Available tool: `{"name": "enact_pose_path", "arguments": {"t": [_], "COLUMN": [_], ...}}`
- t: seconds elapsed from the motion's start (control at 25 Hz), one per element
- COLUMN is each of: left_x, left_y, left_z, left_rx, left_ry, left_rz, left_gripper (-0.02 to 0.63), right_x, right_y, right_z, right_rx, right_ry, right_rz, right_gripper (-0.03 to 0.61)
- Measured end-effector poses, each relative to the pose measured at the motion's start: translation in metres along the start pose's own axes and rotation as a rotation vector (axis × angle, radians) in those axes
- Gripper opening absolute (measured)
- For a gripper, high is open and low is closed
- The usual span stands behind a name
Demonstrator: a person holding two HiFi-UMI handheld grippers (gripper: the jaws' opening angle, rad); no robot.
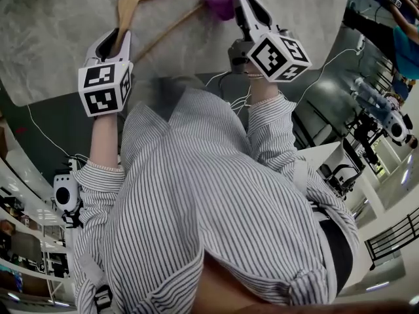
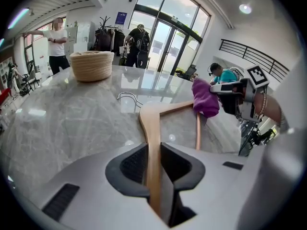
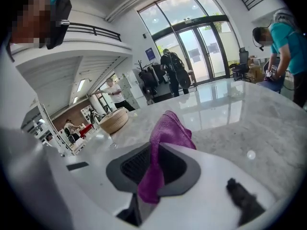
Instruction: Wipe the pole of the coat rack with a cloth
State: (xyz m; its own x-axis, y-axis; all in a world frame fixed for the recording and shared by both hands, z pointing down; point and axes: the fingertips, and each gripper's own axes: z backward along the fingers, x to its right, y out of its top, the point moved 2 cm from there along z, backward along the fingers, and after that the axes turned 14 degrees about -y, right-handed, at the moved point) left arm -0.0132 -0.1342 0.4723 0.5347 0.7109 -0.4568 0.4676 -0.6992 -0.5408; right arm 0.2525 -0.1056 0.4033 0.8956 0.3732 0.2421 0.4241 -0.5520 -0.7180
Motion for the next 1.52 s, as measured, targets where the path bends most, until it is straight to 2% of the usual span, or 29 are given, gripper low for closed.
{"name": "enact_pose_path", "arguments": {"t": [0.24,0.48,0.92,1.52], "left_x": [0.000,-0.002,-0.005,-0.005], "left_y": [-0.001,-0.002,-0.002,-0.004], "left_z": [0.001,0.002,0.001,0.002], "left_rx": [-0.001,0.004,0.026,0.059], "left_ry": [-0.001,-0.003,-0.006,-0.010], "left_rz": [-0.001,0.002,0.014,0.022], "left_gripper": [0.090,0.090,0.089,0.089], "right_x": [0.012,0.015,0.002,-0.028], "right_y": [0.004,0.000,-0.013,-0.021], "right_z": [-0.012,-0.031,-0.054,-0.060], "right_rx": [-0.036,-0.071,-0.111,-0.133], "right_ry": [-0.048,-0.059,-0.026,0.028], "right_rz": [0.069,0.055,0.017,0.049], "right_gripper": [0.055,0.055,0.055,0.055]}}
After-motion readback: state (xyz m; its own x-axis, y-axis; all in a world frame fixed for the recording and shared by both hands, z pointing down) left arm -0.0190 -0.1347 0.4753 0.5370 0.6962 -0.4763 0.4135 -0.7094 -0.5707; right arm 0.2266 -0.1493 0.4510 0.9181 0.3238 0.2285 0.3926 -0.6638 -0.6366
